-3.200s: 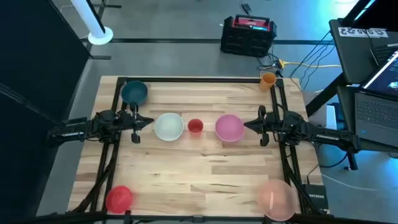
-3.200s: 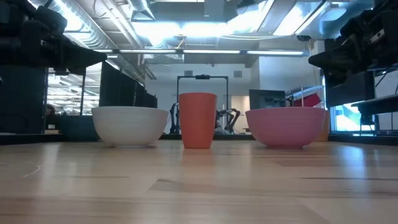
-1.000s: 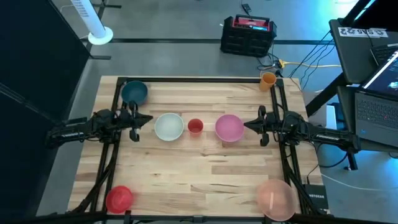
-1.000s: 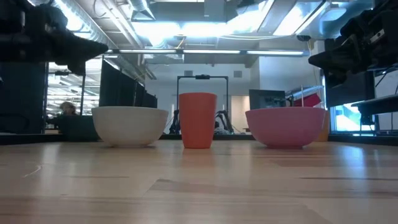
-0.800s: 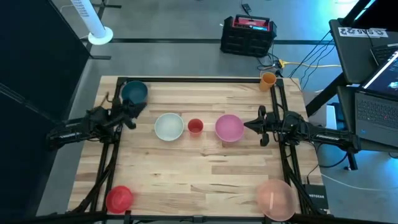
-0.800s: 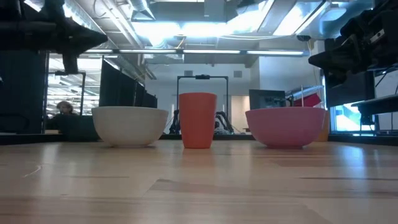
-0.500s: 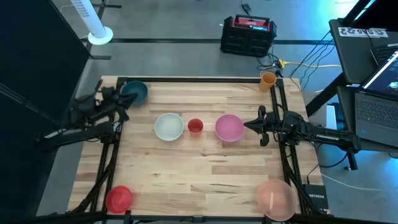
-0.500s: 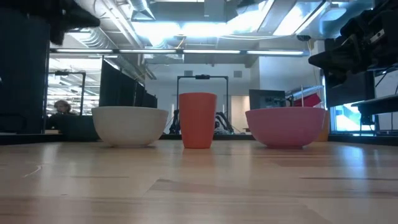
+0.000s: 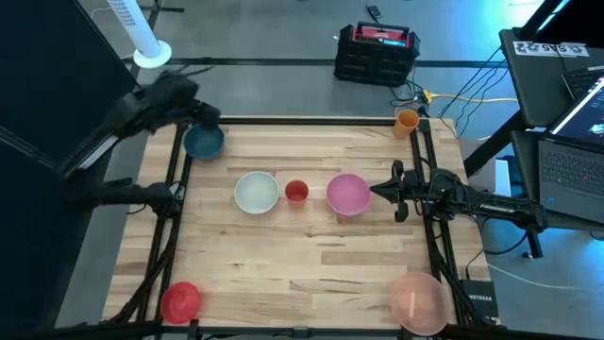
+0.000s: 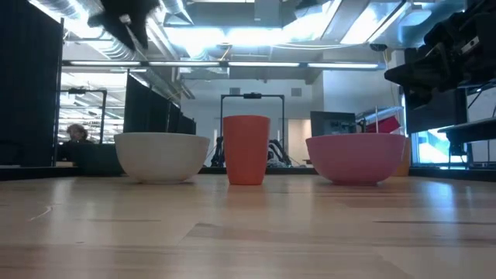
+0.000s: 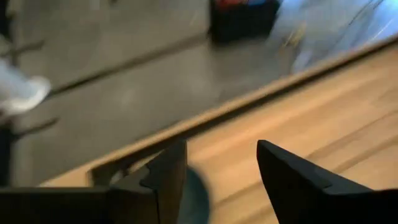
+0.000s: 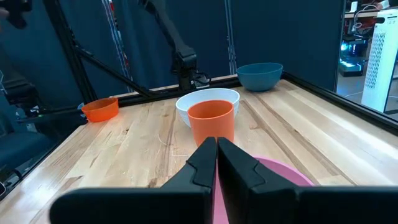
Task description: Nest bowls inside each other
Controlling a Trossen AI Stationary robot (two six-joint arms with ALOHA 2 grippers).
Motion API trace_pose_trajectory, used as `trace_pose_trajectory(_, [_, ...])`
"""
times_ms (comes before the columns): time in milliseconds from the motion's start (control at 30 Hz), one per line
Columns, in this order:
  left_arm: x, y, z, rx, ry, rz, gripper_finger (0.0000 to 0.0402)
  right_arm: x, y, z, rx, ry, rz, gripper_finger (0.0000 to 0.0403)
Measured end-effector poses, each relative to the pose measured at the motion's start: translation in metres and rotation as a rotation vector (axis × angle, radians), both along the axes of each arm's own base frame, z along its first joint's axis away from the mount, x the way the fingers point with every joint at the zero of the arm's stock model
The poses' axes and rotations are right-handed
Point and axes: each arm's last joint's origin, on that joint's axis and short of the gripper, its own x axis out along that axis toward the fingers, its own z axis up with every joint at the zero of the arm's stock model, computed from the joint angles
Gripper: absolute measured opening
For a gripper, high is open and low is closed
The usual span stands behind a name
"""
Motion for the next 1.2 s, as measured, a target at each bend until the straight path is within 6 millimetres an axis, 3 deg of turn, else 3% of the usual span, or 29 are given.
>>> trace_pose_trajectory(267, [0.04, 0.082, -0.036, -0.34, 0.357, 0.057, 0.0184, 0.0, 0.0, 0.0, 0.0, 0.0, 0.0, 0.0001])
trace_pose_trajectory(400, [0.053, 0.099, -0.073, -0.438, 0.448, 0.07, 0.0179, 0.0, 0.0, 0.0, 0.0, 0.001, 0.0, 0.0001])
trace_pose_trajectory(667, [0.051, 0.1, -0.124, -0.535, 0.509, 0.133, 0.0166, 0.0, 0.0, 0.0, 0.0, 0.0, 0.0, 0.0001])
trace_pose_trajectory(1200, [0.04, 0.092, -0.174, -0.544, 0.514, 0.141, 0.0154, 0.0, 0.0, 0.0, 0.0, 0.002, -0.009, 0.0001])
